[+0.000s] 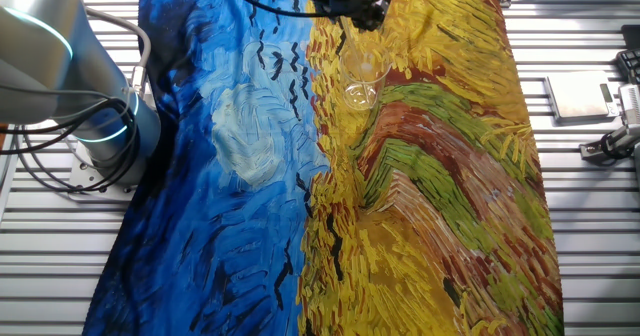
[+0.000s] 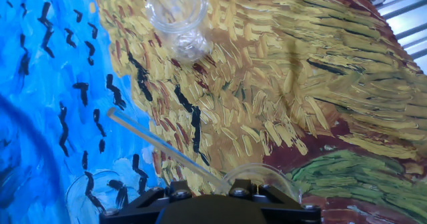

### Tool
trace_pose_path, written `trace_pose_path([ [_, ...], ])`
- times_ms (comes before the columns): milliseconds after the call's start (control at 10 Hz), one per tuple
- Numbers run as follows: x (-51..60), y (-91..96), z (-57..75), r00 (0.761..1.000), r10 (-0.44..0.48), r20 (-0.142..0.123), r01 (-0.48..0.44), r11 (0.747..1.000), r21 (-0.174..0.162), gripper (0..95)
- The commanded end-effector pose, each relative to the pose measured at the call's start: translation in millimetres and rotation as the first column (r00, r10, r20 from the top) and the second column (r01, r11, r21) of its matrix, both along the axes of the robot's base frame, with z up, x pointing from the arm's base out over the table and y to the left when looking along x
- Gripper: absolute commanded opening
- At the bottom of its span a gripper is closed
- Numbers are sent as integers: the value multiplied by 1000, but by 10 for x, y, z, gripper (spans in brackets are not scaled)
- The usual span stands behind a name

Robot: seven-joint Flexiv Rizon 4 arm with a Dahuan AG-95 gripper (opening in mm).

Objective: Stir the beaker with a glass rod

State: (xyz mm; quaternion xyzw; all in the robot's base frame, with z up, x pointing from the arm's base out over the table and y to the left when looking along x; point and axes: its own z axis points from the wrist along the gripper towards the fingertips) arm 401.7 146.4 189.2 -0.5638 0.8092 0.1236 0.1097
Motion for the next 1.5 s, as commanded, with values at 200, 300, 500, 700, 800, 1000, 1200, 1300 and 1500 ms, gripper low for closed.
trace_pose_path([
  [200, -26, 62, 9, 1000, -26, -6, 26, 1000, 7, 380],
  [300, -27, 76, 8, 1000, -26, -6, 26, 1000, 9, 380],
  [500, -43, 119, 26, 999, -40, -9, 40, 999, 16, 380],
  [700, -47, 155, 19, 999, -51, -8, 51, 999, 9, 380],
  [800, -47, 169, 13, 998, -57, -8, 57, 998, 10, 380],
  [1000, -47, 211, -3, 998, -62, -4, 62, 998, 11, 380],
  [1200, -48, 229, -9, 998, -61, -3, 61, 998, 12, 380],
  [1300, -48, 231, -9, 998, -61, -3, 61, 998, 12, 380],
  [1500, -49, 232, -6, 998, -67, -4, 67, 998, 16, 380],
])
